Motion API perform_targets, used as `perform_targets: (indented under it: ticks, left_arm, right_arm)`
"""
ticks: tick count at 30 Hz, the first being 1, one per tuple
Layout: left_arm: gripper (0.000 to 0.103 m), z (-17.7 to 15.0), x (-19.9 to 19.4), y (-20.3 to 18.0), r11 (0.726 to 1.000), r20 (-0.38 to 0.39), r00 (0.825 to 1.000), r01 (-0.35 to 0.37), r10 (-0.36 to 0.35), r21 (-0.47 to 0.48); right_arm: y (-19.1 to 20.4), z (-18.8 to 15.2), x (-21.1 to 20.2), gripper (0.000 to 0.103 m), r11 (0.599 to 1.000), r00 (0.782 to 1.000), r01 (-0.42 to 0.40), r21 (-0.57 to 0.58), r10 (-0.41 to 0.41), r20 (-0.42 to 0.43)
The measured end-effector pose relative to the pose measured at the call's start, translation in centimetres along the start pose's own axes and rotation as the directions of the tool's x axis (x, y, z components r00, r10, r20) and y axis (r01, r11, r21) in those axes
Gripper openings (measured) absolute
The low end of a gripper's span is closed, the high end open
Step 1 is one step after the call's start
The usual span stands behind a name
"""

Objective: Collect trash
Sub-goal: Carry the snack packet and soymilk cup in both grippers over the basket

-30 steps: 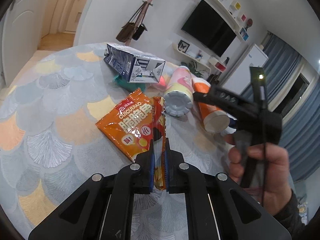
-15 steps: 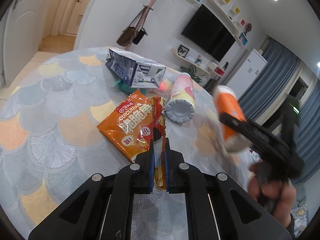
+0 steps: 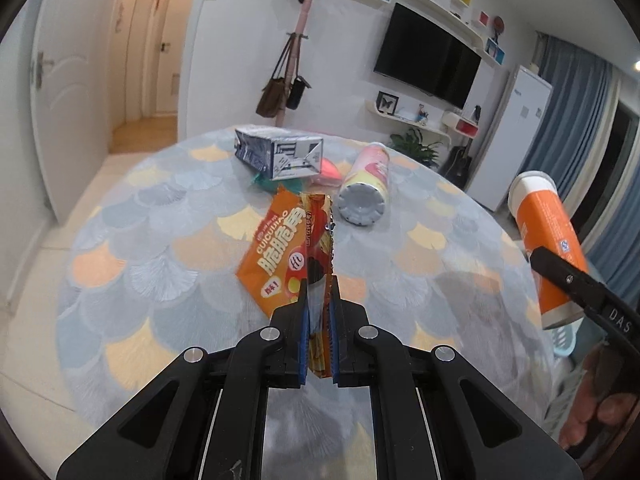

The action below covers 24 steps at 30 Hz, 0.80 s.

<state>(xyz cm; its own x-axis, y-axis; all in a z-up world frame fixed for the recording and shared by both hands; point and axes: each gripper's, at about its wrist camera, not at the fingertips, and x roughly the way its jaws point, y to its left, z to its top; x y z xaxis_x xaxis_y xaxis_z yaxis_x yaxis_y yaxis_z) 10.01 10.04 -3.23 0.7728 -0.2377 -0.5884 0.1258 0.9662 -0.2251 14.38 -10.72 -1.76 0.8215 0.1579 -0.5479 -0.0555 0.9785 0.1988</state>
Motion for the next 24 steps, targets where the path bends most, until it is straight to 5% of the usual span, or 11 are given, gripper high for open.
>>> perform_targets:
  ticks: [13, 24]
  left_arm:
    - [0.006, 0.2, -4.4, -4.2, 0.992, 0.081, 0.996, -0.058, 0.049, 0.116]
    - [0.006, 1.0, -6.9, -7.0, 0.986, 0.137, 0.990, 0.001, -0.024, 0.164]
  right_arm:
    - [-2.0, -1.0, -3.6, 0.072, 1.000, 0.999, -0.008, 0.002, 0.008, 0.043]
    - [-3.6, -1.2, -5.0, 0.072, 1.000, 0.996, 0.021, 0.010, -0.022, 0.089]
